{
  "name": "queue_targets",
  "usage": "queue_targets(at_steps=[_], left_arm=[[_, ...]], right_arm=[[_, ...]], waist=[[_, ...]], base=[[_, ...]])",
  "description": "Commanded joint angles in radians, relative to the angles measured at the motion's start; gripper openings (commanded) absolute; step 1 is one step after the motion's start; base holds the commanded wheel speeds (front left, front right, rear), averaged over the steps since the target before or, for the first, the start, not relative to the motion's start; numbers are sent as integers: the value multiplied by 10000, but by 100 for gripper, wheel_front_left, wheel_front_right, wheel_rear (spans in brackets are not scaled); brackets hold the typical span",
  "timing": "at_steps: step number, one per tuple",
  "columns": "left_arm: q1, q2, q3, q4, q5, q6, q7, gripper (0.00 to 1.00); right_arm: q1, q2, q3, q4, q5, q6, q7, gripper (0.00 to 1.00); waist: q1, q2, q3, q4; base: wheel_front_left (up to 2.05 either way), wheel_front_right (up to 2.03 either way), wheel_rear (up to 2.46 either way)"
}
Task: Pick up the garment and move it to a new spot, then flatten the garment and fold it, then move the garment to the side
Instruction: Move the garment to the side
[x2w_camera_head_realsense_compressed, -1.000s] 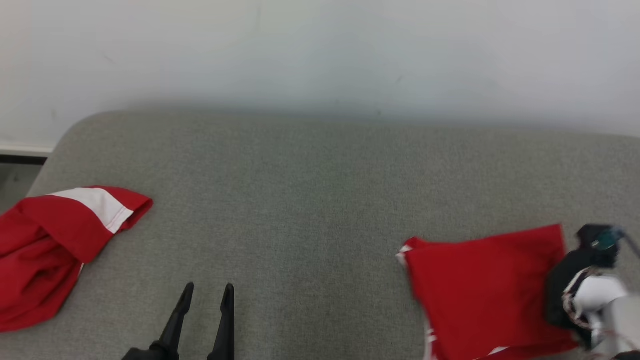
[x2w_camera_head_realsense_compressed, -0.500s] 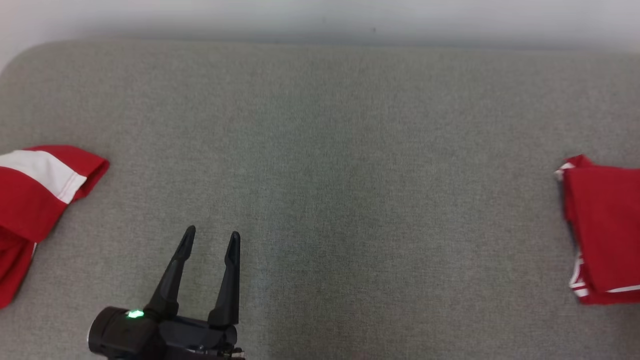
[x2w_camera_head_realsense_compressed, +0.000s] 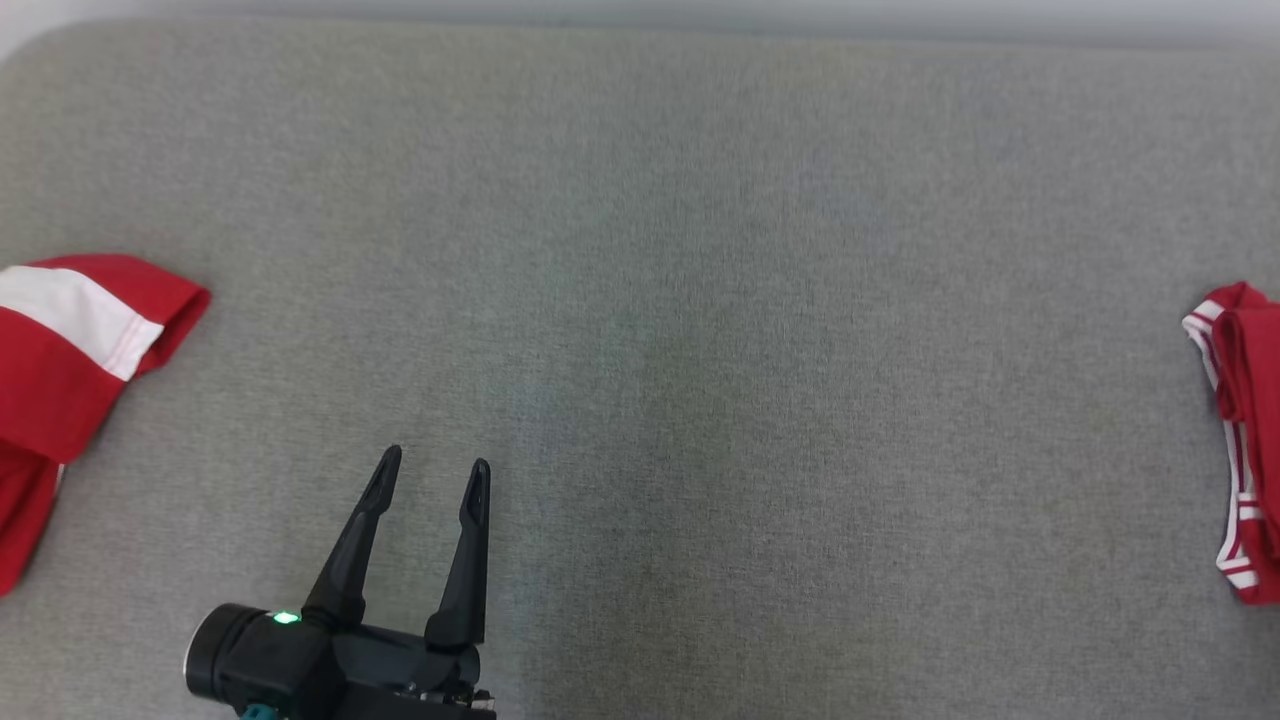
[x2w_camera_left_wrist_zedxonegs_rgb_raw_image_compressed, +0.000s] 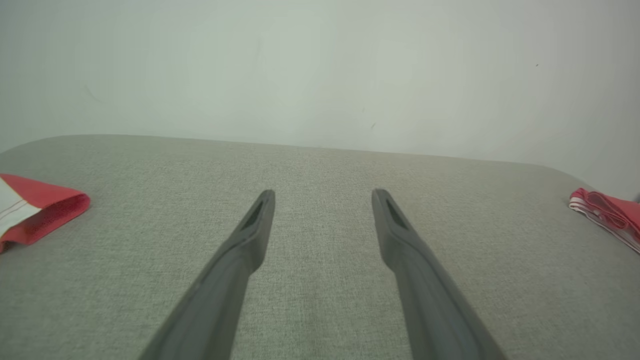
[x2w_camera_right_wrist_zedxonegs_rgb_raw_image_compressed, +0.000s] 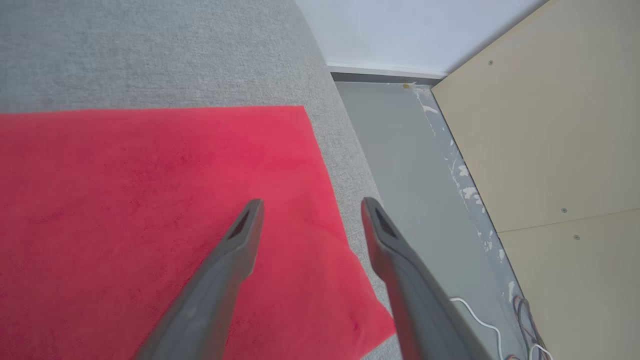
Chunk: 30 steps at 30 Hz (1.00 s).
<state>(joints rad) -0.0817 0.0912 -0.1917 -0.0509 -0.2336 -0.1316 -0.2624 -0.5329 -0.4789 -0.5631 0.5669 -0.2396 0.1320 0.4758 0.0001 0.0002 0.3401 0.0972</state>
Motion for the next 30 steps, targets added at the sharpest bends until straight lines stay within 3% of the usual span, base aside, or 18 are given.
queue_targets(at_steps=[1,8,12,17,18,23,30], left_arm=[[43,12,7,147,22,19,-38,100],[605,55,336,1173,80,320,-38,100],[976,27,581,1691,-52,425,-38,100],[1271,-30,928,2115,-320,516,-38,100],[1344,-51,1126,2212,-434,570,-38,100],[1553,-77,1387,2502,-436,515,-40,100],[1970,41,1620,2477,-227,347,-38,100]], right_arm=[[231,222,11,-28,-60,-28,-315,100],[1487,1666,813,-732,984,-28,-2300,100],[2663,2144,1573,-1441,1897,-28,-3477,100],[4147,2812,2321,-2814,2576,-28,-4902,100],[4757,3397,2568,-3518,2625,-28,-5350,100],[5960,4134,3057,-4394,2990,-28,-5720,100],[6742,4260,4509,-4494,3351,-26,-5411,100]], waist=[[-1,-2,-670,147],[-1,-2,-2418,-33],[-1,-2,-3451,-77],[-1,-2,-4189,-155],[-1,-2,-4383,-187],[-1,-2,-4807,-186],[-1,-2,-5179,-373]], base=[[0,0,0],[0,0,0],[0,0,0],[0,0,0],[0,0,0],[0,0,0],[0,0,0]])
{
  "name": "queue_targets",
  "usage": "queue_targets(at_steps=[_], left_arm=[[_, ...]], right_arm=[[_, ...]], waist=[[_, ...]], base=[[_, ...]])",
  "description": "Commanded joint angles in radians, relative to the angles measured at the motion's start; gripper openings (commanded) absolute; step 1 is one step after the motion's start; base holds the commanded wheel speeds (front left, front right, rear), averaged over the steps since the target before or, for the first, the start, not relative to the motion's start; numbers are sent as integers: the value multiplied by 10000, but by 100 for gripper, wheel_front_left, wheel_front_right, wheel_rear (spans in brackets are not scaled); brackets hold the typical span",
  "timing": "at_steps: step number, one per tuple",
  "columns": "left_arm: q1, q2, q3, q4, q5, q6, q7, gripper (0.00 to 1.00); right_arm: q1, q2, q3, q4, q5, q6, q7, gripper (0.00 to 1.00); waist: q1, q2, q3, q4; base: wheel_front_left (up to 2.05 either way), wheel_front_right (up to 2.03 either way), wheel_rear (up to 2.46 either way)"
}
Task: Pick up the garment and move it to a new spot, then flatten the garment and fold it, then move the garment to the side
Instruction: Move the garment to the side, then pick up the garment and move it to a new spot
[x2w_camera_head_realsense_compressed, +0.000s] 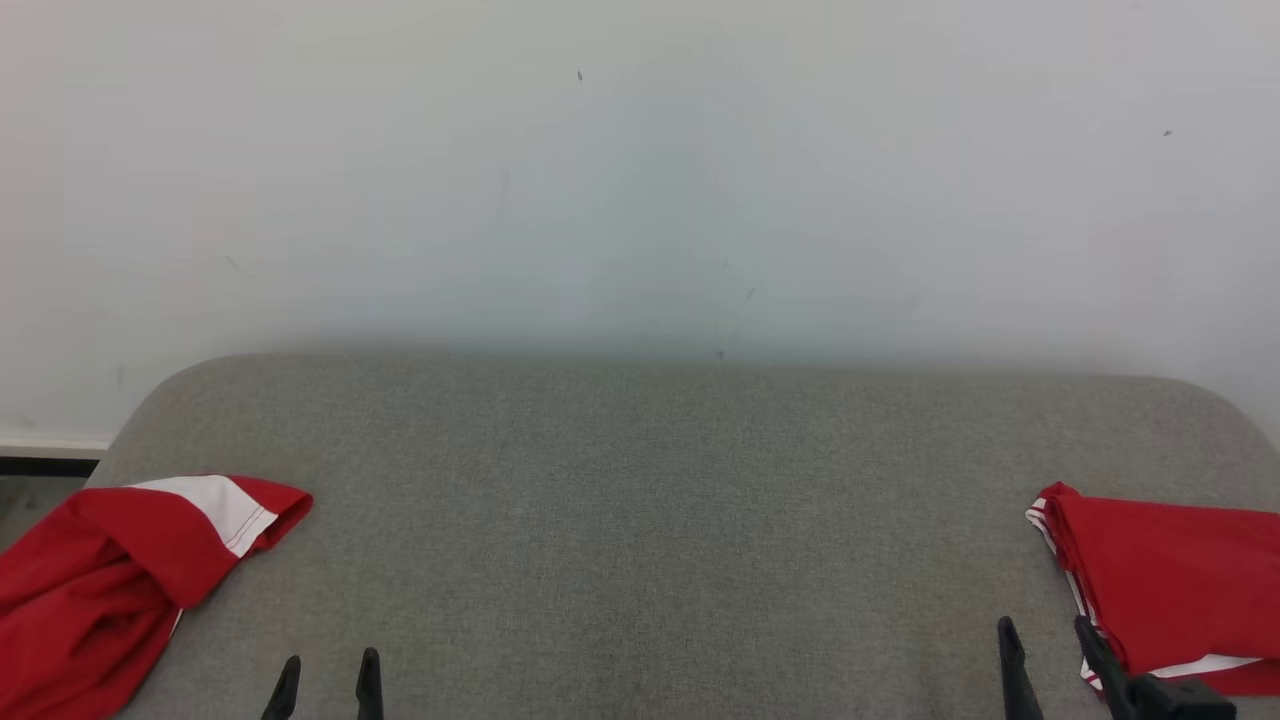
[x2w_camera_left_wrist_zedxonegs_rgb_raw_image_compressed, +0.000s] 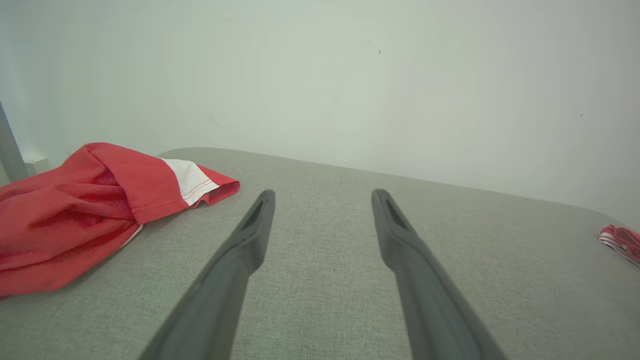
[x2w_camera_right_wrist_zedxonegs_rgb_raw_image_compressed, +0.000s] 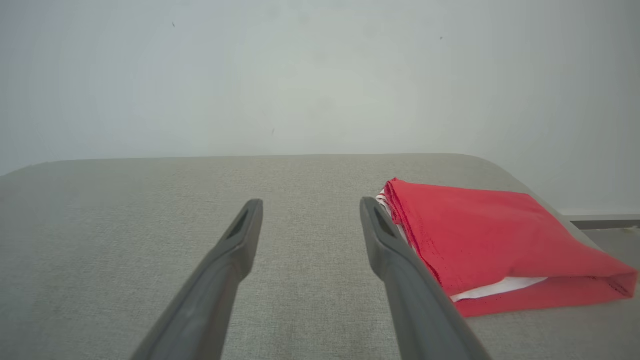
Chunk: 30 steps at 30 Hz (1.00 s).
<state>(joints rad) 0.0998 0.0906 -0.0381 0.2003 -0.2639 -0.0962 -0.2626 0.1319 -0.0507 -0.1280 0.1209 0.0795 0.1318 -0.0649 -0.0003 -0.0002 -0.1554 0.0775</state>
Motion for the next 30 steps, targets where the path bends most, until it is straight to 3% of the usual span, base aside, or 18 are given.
queue_targets(at_steps=[1,6,20,30], left_arm=[[221,47,161,-96,88,-40,-36,100],[541,32,392,-275,155,-160,-36,100],[368,-81,427,-124,282,-291,-36,100],[-54,10,343,142,507,-340,-36,100]], right_arm=[[138,-20,359,-13,176,-25,-13,100],[145,-5,748,134,438,-25,-181,100],[54,0,615,461,737,-25,-379,100],[222,3,781,744,1085,-25,-623,100]], waist=[[3,2,-251,-219],[3,2,-304,-307],[3,2,-258,-209],[3,2,-218,1058]], base=[[0,0,0],[0,0,0],[0,0,0],[0,0,0]])
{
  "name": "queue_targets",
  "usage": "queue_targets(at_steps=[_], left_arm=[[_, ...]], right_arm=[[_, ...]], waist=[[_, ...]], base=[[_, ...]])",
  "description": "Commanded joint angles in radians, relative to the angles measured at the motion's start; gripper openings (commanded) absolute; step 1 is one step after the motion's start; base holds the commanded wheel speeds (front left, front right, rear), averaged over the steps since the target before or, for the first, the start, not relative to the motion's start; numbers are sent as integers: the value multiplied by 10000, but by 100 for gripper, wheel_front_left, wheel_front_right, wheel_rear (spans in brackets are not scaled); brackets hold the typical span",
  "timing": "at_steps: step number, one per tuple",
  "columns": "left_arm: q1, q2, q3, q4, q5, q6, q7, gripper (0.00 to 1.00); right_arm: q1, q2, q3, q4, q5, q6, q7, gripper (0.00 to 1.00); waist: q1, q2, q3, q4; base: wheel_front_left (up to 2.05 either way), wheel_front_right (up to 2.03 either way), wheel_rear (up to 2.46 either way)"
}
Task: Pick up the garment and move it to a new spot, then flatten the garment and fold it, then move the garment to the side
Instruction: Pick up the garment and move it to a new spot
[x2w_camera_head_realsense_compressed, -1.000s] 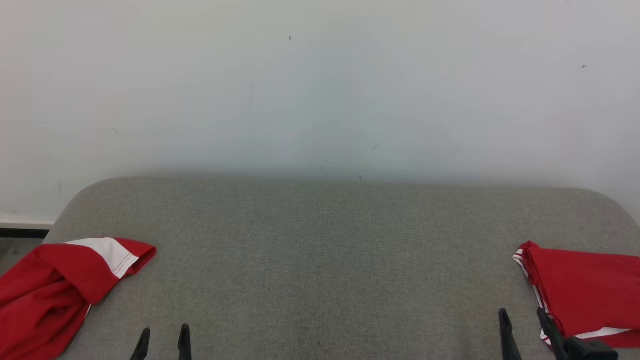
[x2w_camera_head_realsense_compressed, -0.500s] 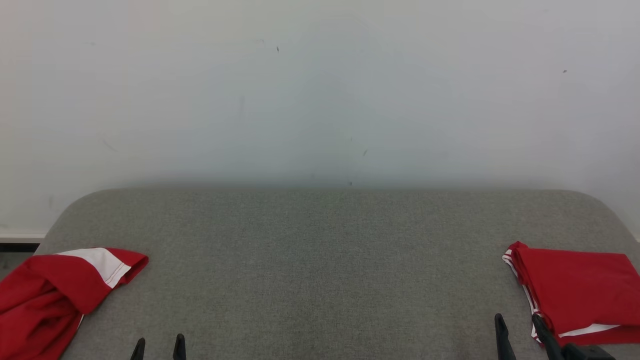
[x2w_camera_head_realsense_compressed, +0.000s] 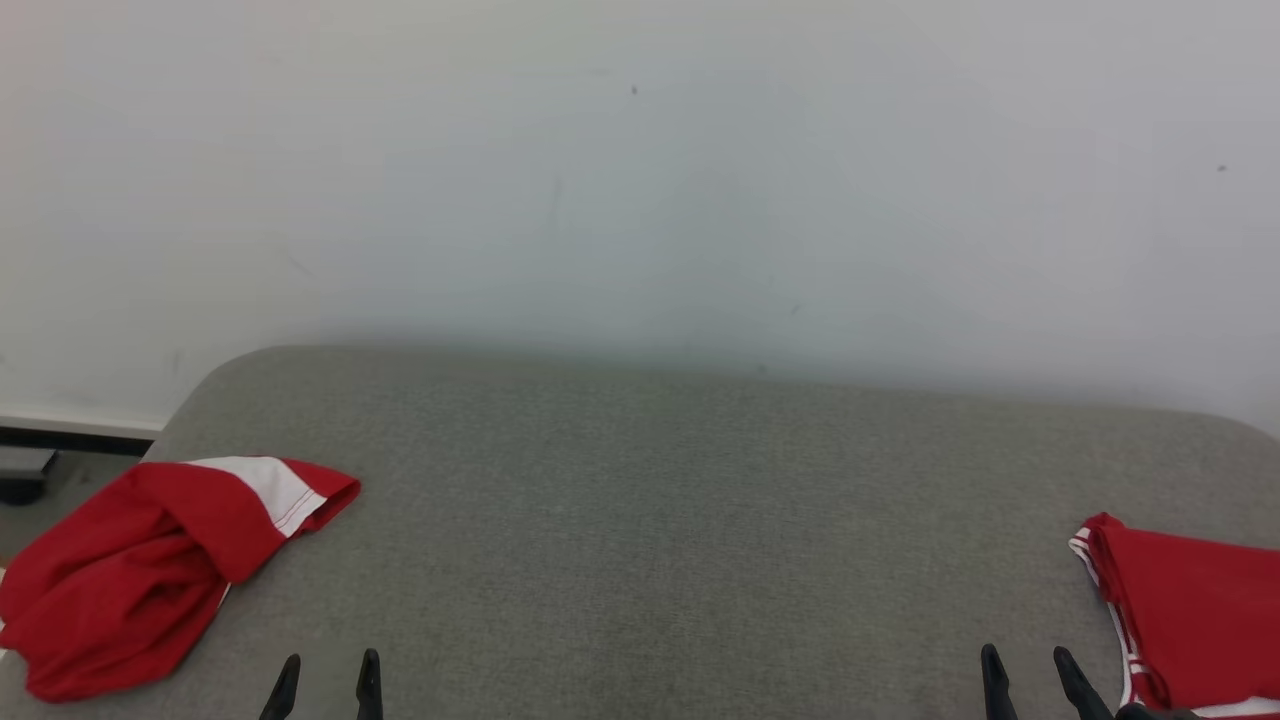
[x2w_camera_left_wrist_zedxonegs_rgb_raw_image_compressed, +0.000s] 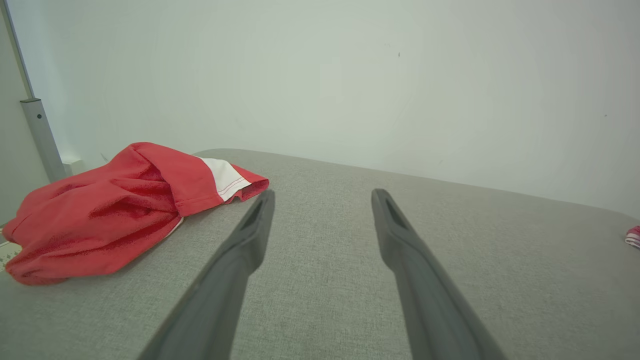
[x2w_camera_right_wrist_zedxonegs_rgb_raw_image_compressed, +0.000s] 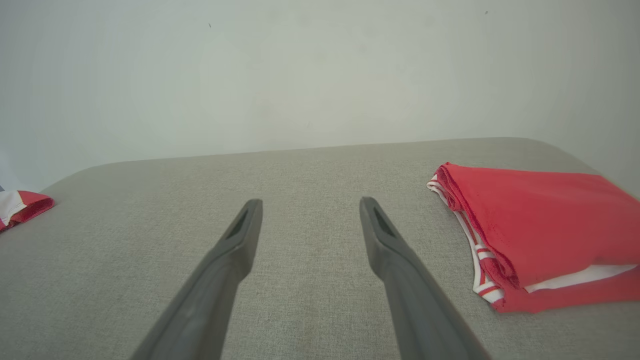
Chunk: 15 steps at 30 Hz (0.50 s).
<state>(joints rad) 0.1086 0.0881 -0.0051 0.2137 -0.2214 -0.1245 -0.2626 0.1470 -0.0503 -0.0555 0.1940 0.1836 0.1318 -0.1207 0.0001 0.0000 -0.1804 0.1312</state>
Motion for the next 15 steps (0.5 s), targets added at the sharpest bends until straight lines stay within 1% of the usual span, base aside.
queue_targets(at_steps=[1,8,10,15], left_arm=[[-164,60,-24,28,115,-59,-36,100],[-353,292,-23,75,272,-18,-36,100],[-347,327,164,-87,234,103,-36,100],[-171,169,559,-591,151,383,-36,100]], right_arm=[[68,-3,81,50,96,-25,-94,100],[3,-2,313,404,413,-25,-517,100],[-347,4,533,465,411,-25,-577,100],[-1106,-5,988,751,273,-25,-612,100]], waist=[[-1,0,52,742],[-1,0,196,2554],[-1,0,417,2827],[-1,0,913,3295]], base=[[0,0,0],[0,0,0],[0,0,0],[0,0,0]])
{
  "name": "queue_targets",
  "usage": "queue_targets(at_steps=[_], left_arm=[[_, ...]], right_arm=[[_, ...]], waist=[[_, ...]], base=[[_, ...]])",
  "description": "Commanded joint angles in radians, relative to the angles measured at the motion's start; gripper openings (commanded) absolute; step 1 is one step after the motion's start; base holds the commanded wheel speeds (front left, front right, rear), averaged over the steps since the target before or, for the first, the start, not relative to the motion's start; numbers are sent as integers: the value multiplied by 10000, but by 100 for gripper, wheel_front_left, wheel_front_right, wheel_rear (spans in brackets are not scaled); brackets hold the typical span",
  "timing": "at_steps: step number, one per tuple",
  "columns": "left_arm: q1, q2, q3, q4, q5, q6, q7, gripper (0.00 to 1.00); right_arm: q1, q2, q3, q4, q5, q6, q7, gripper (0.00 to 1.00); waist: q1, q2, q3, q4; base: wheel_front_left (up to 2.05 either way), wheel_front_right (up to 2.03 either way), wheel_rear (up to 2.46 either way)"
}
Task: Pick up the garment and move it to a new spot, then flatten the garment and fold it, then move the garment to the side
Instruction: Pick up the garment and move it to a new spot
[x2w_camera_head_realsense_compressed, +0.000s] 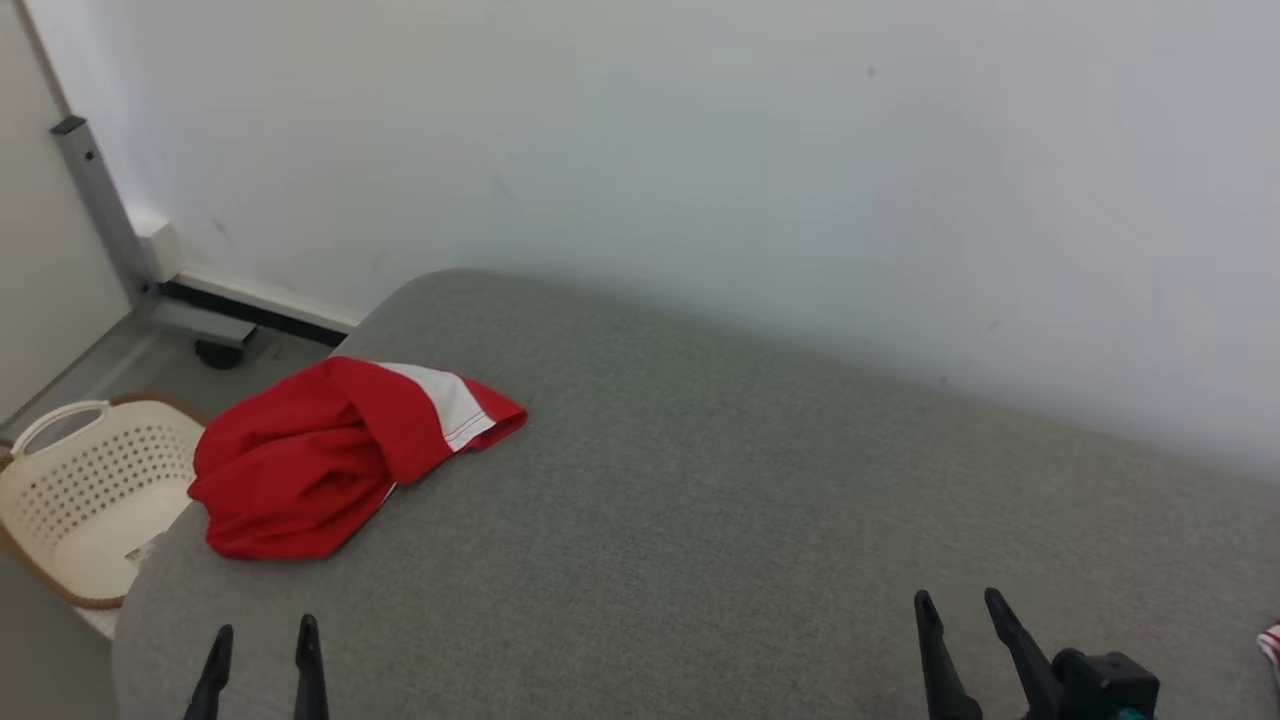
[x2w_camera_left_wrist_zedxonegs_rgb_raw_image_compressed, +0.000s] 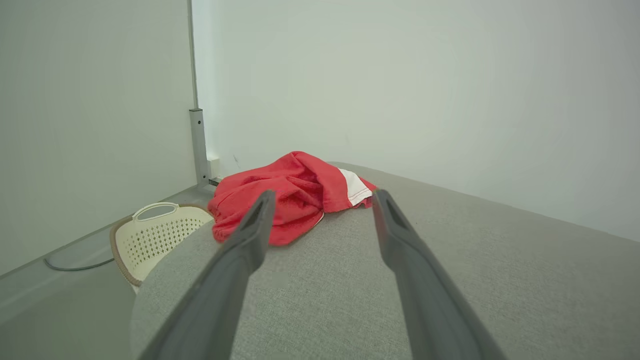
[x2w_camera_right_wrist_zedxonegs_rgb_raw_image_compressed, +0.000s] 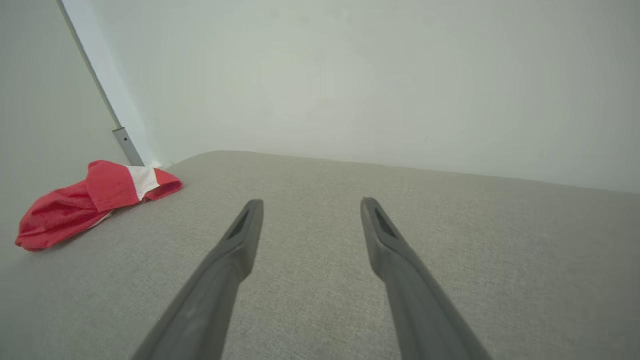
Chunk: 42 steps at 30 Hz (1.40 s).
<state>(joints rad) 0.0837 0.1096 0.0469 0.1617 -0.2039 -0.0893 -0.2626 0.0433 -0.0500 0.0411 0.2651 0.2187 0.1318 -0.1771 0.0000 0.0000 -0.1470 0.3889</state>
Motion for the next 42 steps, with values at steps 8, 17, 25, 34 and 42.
queue_targets(at_steps=[8,17,25,34,42], left_arm=[[476,-324,445,-734,-32,370,-36,100],[783,-512,661,-1172,-99,398,-36,100],[538,-456,477,-593,-242,63,31,100],[-2529,217,-644,1958,-509,-332,1870,100],[-5806,869,-680,5369,-847,-248,2883,100]], right_arm=[[-989,-9,773,550,-104,-25,-100,100],[-1449,-9,1173,1023,-42,-25,-277,100],[-1231,-9,1100,1009,-57,-25,-260,100],[-268,-5,724,-13,-541,-25,368,100],[362,-195,957,-2440,-1303,-25,1930,100]], waist=[[0,0,941,994],[0,0,1049,1069],[0,0,1016,1043],[0,0,1126,1078],[0,0,2496,-309]], base=[[0,0,0],[0,0,0],[0,0,0],[0,0,0],[0,0,0]])
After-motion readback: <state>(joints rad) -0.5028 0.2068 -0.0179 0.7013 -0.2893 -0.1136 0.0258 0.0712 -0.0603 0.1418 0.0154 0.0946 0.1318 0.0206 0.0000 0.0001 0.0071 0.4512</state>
